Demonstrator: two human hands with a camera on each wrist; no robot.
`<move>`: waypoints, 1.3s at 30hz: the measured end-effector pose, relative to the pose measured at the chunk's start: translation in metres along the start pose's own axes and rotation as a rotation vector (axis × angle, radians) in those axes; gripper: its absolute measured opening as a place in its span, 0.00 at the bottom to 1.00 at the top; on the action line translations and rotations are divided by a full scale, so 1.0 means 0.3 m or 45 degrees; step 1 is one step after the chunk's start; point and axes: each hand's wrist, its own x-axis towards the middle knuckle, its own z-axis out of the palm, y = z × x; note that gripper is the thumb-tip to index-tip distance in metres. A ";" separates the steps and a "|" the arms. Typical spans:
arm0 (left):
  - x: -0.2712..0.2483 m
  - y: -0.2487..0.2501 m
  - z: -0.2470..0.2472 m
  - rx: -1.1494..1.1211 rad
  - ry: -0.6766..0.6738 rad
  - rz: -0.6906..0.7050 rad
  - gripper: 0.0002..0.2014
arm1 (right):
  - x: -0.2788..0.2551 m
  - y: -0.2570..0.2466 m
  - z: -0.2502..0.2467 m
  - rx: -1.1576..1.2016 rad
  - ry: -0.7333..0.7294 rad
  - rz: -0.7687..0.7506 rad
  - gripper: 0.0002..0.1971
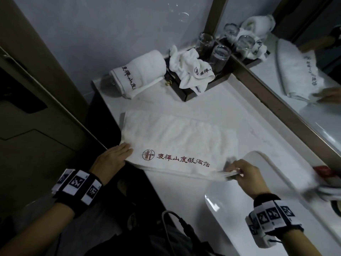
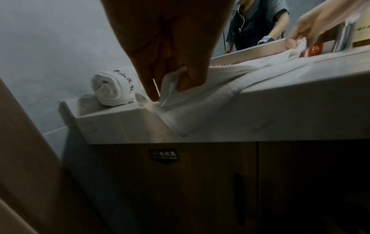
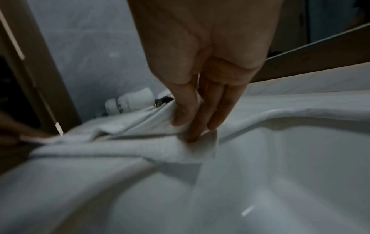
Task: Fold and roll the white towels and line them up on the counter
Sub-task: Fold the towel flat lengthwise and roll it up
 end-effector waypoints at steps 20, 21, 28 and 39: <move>0.083 0.134 0.057 -0.307 -0.473 -0.426 0.28 | 0.042 -0.105 0.033 -0.258 -0.032 -0.121 0.25; 0.113 0.157 0.071 -0.299 -0.639 -0.467 0.31 | 0.076 -0.121 0.045 -0.344 -0.133 -0.069 0.33; 0.254 0.154 0.055 -0.257 -0.935 -0.513 0.36 | 0.307 -0.137 0.022 -0.485 -0.129 0.170 0.33; 0.420 0.024 0.000 0.145 -0.526 -0.449 0.27 | 0.364 -0.122 0.010 -0.504 -0.280 0.242 0.33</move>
